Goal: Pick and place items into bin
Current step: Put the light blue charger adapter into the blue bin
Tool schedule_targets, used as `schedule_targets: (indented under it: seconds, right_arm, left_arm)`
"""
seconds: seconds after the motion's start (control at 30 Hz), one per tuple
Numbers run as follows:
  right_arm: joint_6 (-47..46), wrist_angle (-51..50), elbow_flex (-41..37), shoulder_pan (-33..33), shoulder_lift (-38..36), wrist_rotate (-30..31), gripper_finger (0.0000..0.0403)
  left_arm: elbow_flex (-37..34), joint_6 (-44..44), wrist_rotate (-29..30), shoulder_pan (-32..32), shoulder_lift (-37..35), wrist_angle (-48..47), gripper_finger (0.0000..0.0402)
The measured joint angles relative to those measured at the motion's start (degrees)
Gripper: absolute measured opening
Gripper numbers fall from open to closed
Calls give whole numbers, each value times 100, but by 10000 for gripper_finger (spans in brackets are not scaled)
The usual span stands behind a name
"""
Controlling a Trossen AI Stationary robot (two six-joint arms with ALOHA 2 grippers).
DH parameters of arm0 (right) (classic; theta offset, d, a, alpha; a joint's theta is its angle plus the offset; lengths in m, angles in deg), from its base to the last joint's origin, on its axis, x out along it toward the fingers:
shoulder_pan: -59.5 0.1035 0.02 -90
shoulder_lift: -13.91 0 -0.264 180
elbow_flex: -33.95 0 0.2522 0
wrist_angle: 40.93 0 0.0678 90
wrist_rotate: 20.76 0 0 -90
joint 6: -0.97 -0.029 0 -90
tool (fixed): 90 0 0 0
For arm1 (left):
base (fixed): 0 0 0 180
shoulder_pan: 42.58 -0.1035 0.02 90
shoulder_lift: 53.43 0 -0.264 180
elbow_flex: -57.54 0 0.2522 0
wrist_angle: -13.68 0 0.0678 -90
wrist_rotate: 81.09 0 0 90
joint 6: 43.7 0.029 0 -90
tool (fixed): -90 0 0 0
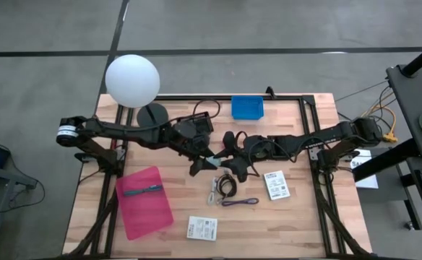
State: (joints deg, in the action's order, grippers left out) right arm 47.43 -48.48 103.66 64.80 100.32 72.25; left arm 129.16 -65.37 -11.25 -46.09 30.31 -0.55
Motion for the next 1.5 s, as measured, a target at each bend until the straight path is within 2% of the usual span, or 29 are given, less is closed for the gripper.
schedule_targets:
  seconds: [0.3,0.5,0.8,0.9,1.0,1.17,1.3,1.5]
  right_arm:
    - [-577,-29,0,1,0,30,111]
    - [-620,-332,0,7,0,53,111]
    - [-1052,-830,0,4,0,452,110]
    - [-1507,-1041,0,-23,0,736,110]
    - [-2040,-1207,0,-144,-6,752,110]
    - [-2687,-1353,-34,-405,-5,751,109]
    - [-2763,-1356,-105,-631,-7,747,109]
    - [-2725,-1323,-186,-1035,-59,724,109]
  left_arm:
    - [-4,-25,99,-47,0,-5,227]
    - [-4,-32,109,-68,-9,-13,226]
    - [-4,-41,97,-74,-141,-132,227]
    - [-7,-46,103,-103,-209,-319,227]
    - [-7,-50,121,-122,-271,-365,227]
    - [-4,-65,561,-131,-348,-412,228]
    - [-4,-244,1047,-131,-458,-499,228]
    - [-4,-356,1186,-131,-661,-600,228]
